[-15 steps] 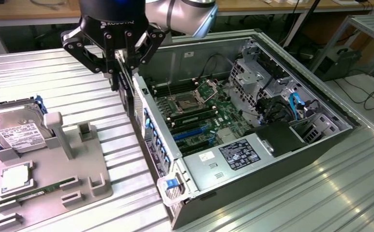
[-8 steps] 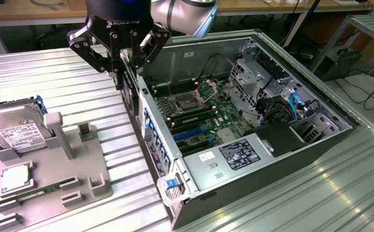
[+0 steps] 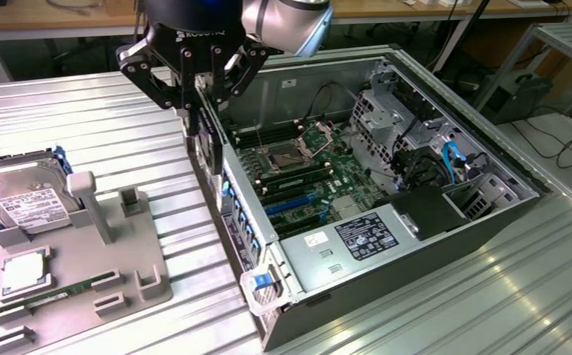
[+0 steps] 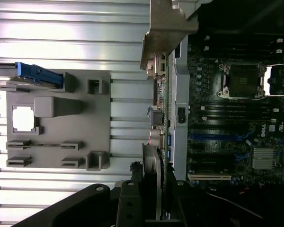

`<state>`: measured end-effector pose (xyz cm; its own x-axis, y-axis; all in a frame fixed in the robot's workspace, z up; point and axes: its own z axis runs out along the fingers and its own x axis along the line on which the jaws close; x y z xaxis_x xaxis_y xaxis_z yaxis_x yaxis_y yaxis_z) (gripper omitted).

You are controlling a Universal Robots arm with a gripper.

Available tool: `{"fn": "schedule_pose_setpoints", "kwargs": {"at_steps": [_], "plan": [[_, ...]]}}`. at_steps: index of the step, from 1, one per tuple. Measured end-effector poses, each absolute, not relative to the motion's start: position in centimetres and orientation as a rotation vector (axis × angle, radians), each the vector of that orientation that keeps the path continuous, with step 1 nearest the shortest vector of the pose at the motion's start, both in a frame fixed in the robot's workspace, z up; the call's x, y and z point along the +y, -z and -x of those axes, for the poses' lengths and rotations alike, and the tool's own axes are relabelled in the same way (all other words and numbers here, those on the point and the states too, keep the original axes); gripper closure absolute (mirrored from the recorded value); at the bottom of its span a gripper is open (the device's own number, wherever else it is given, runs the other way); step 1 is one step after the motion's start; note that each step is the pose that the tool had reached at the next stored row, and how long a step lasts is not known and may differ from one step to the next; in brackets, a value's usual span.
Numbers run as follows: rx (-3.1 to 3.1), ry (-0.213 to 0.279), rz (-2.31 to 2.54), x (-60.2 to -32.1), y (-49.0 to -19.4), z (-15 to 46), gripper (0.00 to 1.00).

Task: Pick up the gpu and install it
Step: 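Pick up the gpu and move the gpu toward the slot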

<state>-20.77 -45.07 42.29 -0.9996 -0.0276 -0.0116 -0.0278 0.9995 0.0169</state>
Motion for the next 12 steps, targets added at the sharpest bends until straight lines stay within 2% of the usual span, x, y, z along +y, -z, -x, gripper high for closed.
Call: {"fn": "schedule_pose_setpoints", "kwargs": {"at_steps": [12], "plan": [[3.13,-0.027,0.043,-45.1,-42.3,19.5,0.72]]}}
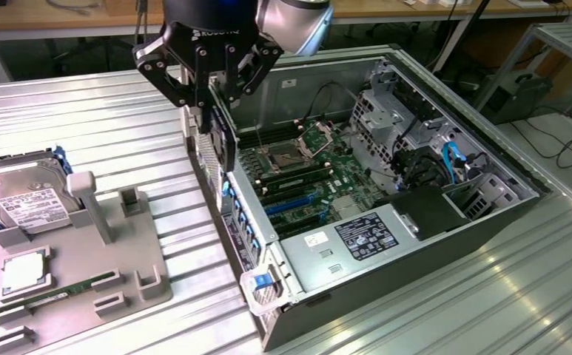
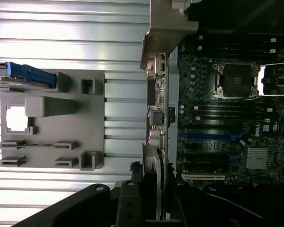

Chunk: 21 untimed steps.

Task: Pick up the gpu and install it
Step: 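Pick up the gpu and move the gpu toward the slot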

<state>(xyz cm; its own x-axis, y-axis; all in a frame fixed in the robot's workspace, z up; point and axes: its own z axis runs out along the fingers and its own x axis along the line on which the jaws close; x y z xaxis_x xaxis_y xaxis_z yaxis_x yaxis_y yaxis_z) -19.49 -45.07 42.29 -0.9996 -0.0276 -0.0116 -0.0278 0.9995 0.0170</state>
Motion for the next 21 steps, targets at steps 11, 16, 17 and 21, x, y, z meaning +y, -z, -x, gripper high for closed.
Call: {"fn": "schedule_pose_setpoints", "kwargs": {"at_steps": [11,16,17,21], "plan": [[3.13,-0.027,0.043,-45.1,-42.3,18.3,0.72],[3.13,-0.027,0.043,-45.1,-42.3,17.7,0.72],[3.13,-0.027,0.043,-45.1,-42.3,17.6,0.72],[3.13,-0.027,0.043,-45.1,-42.3,17.2,0.72]]}}
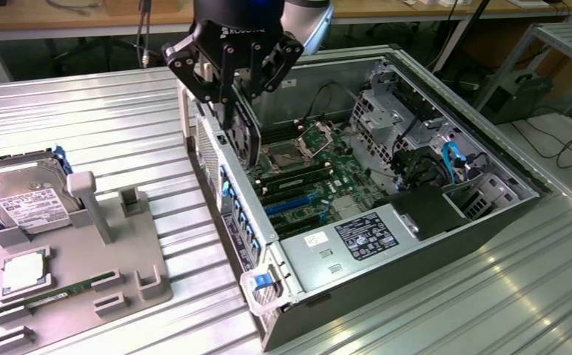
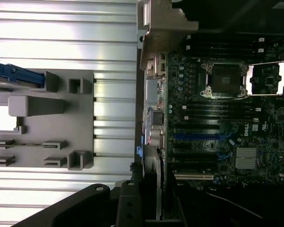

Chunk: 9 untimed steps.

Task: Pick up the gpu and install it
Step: 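Pick up the gpu and move the gpu toward the slot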

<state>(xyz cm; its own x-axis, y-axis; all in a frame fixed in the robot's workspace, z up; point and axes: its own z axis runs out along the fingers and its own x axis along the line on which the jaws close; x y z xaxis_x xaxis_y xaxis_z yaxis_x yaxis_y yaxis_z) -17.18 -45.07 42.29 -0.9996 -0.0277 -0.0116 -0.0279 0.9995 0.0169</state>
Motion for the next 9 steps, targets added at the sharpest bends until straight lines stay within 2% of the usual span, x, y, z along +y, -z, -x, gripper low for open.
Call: {"fn": "schedule_pose_setpoints", "kwargs": {"at_steps": [9], "plan": [[3.13,-0.027,0.043,-45.07,-42.29,16.29,0.72]]}}
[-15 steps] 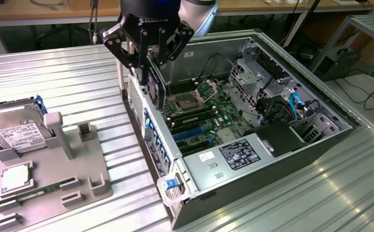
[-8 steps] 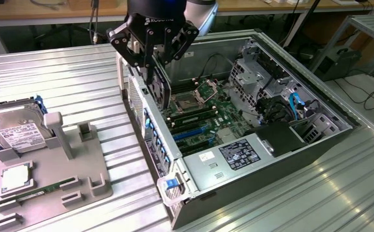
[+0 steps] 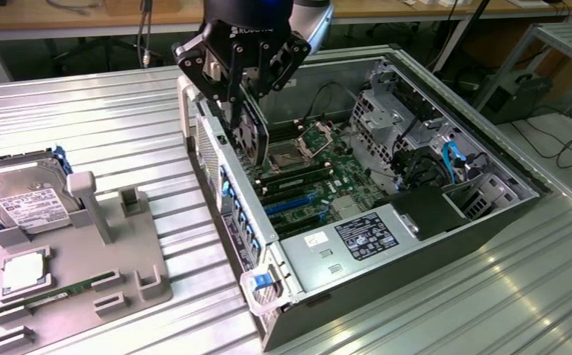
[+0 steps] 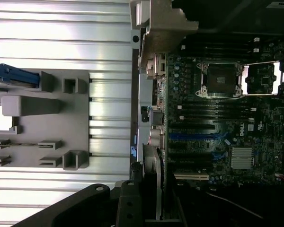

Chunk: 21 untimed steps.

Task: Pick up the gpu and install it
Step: 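Pick up the gpu and move the gpu toward the slot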

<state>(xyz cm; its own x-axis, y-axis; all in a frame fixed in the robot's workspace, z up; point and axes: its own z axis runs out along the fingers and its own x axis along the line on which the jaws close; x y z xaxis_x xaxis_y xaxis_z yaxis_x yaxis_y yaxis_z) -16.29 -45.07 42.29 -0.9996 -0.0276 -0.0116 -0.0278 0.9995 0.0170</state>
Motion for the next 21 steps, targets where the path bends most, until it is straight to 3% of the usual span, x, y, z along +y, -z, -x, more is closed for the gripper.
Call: {"fn": "schedule_pose_setpoints", "kwargs": {"at_steps": [21], "plan": [[3.13,-0.019,0.043,-45.0,-42.3,14.8,0.72]]}}
